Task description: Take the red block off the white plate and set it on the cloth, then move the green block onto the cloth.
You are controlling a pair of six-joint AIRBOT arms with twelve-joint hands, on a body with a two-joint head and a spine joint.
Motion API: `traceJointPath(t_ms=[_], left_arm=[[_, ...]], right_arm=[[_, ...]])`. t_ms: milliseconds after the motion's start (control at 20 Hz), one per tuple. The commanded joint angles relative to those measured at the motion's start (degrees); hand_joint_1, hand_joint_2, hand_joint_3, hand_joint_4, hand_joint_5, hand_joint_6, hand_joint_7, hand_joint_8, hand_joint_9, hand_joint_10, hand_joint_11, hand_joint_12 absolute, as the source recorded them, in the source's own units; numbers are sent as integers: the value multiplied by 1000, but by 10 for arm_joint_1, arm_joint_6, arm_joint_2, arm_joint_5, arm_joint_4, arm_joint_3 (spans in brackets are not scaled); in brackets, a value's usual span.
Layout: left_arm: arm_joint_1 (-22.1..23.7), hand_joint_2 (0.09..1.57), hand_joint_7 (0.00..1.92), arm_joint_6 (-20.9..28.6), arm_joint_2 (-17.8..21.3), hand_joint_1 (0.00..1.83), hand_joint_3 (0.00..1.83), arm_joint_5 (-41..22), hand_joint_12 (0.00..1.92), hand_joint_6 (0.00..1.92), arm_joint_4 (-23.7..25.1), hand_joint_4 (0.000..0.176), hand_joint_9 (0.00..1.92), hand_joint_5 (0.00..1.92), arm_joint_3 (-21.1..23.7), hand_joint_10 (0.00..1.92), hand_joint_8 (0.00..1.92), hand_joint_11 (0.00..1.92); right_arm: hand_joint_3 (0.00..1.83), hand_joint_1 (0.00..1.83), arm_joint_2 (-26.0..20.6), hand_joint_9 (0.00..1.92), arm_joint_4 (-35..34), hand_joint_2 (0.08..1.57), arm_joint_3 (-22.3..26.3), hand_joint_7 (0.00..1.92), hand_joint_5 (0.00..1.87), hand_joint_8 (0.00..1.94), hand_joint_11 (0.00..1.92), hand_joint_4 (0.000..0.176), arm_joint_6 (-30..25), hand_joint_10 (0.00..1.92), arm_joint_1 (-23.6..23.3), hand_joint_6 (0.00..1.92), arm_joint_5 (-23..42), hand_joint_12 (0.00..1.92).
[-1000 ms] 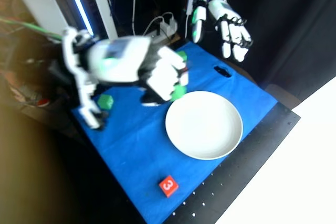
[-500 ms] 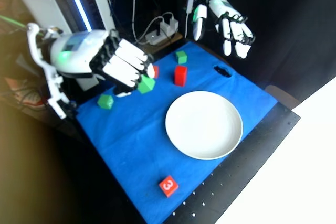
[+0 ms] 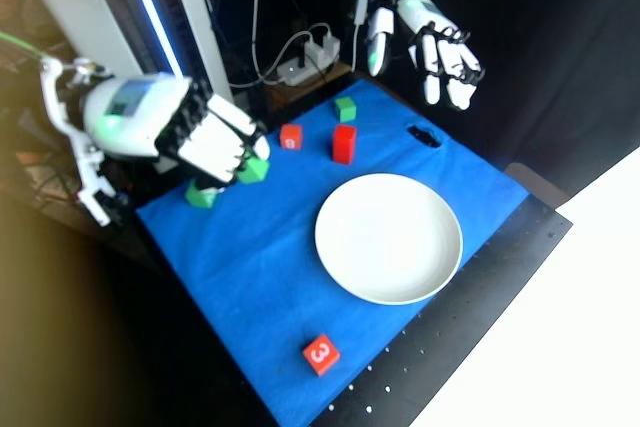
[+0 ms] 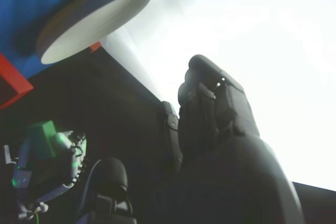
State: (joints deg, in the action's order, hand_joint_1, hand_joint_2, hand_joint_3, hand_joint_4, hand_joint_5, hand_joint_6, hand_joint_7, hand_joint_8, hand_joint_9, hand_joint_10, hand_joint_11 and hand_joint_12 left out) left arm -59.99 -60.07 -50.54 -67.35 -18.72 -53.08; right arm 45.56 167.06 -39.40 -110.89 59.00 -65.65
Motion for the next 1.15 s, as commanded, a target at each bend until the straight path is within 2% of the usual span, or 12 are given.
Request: traceJointPath(t_ms=[0,200,250,350,500,600,750,850,900,1000,1050,1100], left_arm=[[4,1270,303,3,1,97,1,-74,1230,2,6,154,338,356,1,10,5,1],[4,1262,296,3,-1,164,0,-74,1295,4,6,175,309,360,1,6,3,0],[4,1266,291,3,-2,154,1,-74,1318,1,6,176,310,355,1,6,1,0],[4,1252,293,3,-2,155,0,-74,1273,3,6,176,313,366,1,5,1,0],[4,1266,297,3,-2,167,2,-75,1296,3,6,166,315,371,1,4,2,0],[4,1271,267,3,-2,155,2,-76,1221,4,5,171,288,347,2,7,5,0],[3,1286,288,3,-3,163,4,-80,1133,6,2,125,312,357,2,14,9,0],[2,1272,304,3,-2,197,0,-86,1173,5,-1,141,321,361,2,12,8,0],[2,1273,327,3,-1,229,0,-89,1172,4,-2,120,343,363,2,18,13,3],[2,1264,426,3,4,394,0,-109,1053,4,-4,35,452,361,-2,24,10,107],[3,1313,439,3,11,365,3,-123,995,1,-4,71,482,322,-3,17,4,186],[6,1283,491,3,17,472,0,-137,972,7,-5,33,552,354,-3,21,6,268]], right_arm=[[0,1277,3,800,7,1180,0,914,851,1392,773,0,-2,1635,-1,956,-73,1909],[0,1185,22,834,-17,1135,-14,903,928,1132,779,0,-2,1351,6,1046,-56,1694],[0,1331,29,822,-23,1042,-20,837,742,1020,743,0,-2,1197,7,961,-44,1620],[0,1300,39,749,-31,1002,-27,670,523,898,703,0,-2,1071,7,887,-27,1544],[0,1125,44,348,-40,945,-31,447,411,567,167,0,-2,912,10,577,-20,1672],[0,982,44,183,-42,967,-31,330,263,391,17,0,-2,857,11,462,-20,1676],[0,899,43,6,-45,968,-29,155,85,238,0,0,-2,760,11,358,-26,1669],[0,781,32,0,-50,1000,-25,137,33,197,0,0,-4,590,11,431,-57,1491],[0,688,27,0,-52,1038,-24,155,18,199,0,0,-5,627,11,456,-75,1392],[0,771,19,0,-53,1084,-26,157,16,234,0,0,-8,562,11,569,-133,1228],[0,739,11,0,-53,1113,-30,129,2,204,0,0,-8,462,11,550,-162,1102],[0,744,1,0,-53,1148,-35,128,0,186,0,0,-8,454,10,522,-183,1022]])
